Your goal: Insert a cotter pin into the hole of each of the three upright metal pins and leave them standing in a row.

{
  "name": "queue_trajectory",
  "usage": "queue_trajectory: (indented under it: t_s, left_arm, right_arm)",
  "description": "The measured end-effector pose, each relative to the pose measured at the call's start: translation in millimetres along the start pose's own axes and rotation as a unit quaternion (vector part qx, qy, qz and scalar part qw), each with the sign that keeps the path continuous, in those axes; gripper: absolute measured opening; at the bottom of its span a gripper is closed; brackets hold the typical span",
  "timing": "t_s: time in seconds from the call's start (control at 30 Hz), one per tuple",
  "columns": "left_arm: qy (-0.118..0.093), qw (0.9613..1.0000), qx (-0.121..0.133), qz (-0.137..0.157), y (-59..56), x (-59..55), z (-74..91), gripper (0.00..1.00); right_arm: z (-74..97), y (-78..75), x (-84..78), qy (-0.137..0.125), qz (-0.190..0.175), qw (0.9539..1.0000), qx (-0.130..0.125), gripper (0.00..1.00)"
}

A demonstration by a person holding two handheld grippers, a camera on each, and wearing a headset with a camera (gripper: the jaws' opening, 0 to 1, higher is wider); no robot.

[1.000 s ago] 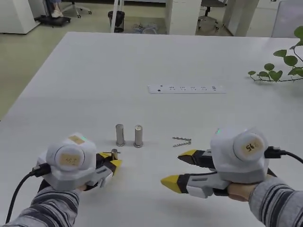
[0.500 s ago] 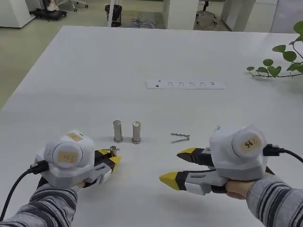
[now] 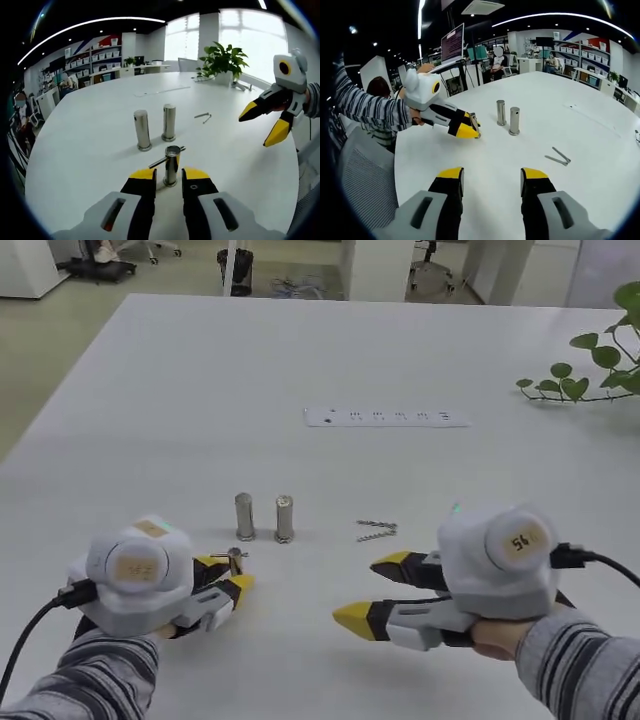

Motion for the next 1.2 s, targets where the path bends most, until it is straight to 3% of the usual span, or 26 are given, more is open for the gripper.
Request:
queue_trajectory:
  t_s: [0.3, 0.37, 0.43, 0.6, 0.7, 0.83, 1.2]
  left_arm:
    - [-0.005, 0.9999, -0.013, 0.005, -5.9, -2.9, 13.8, 0.39]
    - [-0.027, 0.9994, -0.015, 0.016, -7.9, 1.5, 18.6, 0.45]
    - [-0.029, 0.9991, -0.022, 0.022, -10.5, 1.2, 21.7, 0.50]
    - [-0.030, 0.9992, -0.025, 0.013, -16.4, 1.7, 28.5, 0.57]
    - [-0.035, 0.9989, -0.026, 0.014, -18.9, 3.1, 31.9, 0.63]
    - [-0.039, 0.9986, -0.024, 0.027, -19.5, 2.2, 37.2, 0.65]
    - [-0.045, 0.9983, -0.034, 0.015, -27.0, 0.1, 49.4, 0.76]
  right_arm:
    - [1.6, -0.6, 4.8, -0.011, -0.004, 0.9999, -0.003, 0.41]
    - [0.8, -1.0, 5.9, -0.011, -0.003, 0.9999, -0.001, 0.41]
    - [-1.0, -1.9, 7.3, -0.009, -0.001, 1.0000, -0.002, 0.41]
    - [-4.3, -6.3, 16.8, -0.017, 0.003, 0.9998, -0.006, 0.40]
    - [-6.5, -10.9, 27.7, -0.035, -0.003, 0.9993, -0.009, 0.40]
    - [-12.1, -16.6, 40.1, -0.047, -0.007, 0.9988, -0.015, 0.39]
    - [-39.0, -28.2, 64.5, -0.063, -0.021, 0.9977, -0.012, 0.37]
Point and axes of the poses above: the centre of the closed fingertips' face, and the gripper's own axes: z roughly backward along the fingers, y roughly to its left, x roughly out of its top, the point moved 2 cm from there along z, roughly backward along the fingers, and after that the axes turned 10 degrees about y, right-handed, at the moved point
